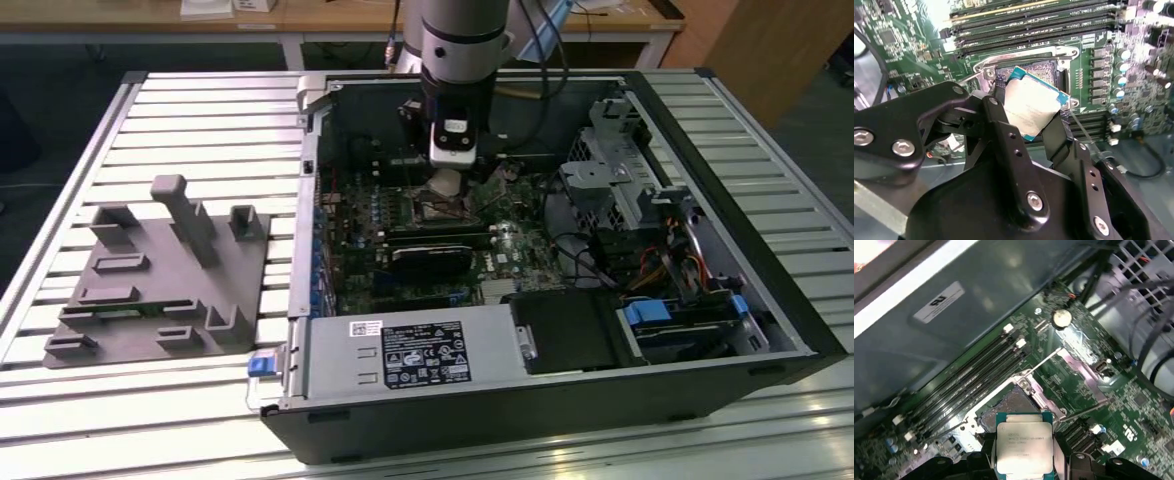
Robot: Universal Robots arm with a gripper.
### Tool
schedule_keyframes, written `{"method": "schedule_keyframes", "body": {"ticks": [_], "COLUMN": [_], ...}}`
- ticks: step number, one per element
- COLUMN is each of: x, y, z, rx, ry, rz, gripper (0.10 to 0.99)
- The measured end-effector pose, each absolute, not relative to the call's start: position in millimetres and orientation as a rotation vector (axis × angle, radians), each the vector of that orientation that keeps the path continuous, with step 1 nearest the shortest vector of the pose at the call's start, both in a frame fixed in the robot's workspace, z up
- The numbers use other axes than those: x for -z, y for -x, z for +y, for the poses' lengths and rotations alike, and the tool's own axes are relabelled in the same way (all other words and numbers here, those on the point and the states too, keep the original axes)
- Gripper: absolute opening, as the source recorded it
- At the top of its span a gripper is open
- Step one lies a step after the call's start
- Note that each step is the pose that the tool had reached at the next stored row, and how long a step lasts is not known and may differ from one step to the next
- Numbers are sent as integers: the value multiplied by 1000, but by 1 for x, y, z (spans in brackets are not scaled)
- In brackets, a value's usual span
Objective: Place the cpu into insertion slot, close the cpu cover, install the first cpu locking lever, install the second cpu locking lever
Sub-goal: 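Place the cpu into insertion slot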
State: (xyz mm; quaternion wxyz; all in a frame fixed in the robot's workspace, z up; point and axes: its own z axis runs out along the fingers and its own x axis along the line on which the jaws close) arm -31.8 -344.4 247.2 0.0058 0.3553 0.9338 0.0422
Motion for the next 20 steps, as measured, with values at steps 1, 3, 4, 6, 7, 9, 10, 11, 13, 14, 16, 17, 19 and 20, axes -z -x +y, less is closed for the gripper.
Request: {"method": "schedule_keyframes", "body": {"ticks": [1,3,4,6,7,9,10,11,13,14,16,17,19,20], "x": [-247,-247,-247,-246,-246,-246,-245,-245,-245,-244,-244,-244,-243,-243], "y": [32,32,32,32,32,32,32,32,32,32,32,32,32,32], "z": [-344,-344,-344,-344,-344,-344,-344,-344,-344,-344,-344,-344,-344,-344], "rx": [-132,-132,-131,-131,-131,-130,-130,-130,-129,-129,-128,-128,-127,-126], "ry": [-1135,-1181,-1203,-1251,-1275,-1325,-1349,-1373,-1422,-1447,-1497,-1521,-1569,-1593], "rz": [2913,2894,2884,2862,2850,2826,2814,2801,2775,2761,2733,2719,2690,2675], "gripper": [541,541,541,541,541,541,541,541,541,541,541,541,541,541]}}
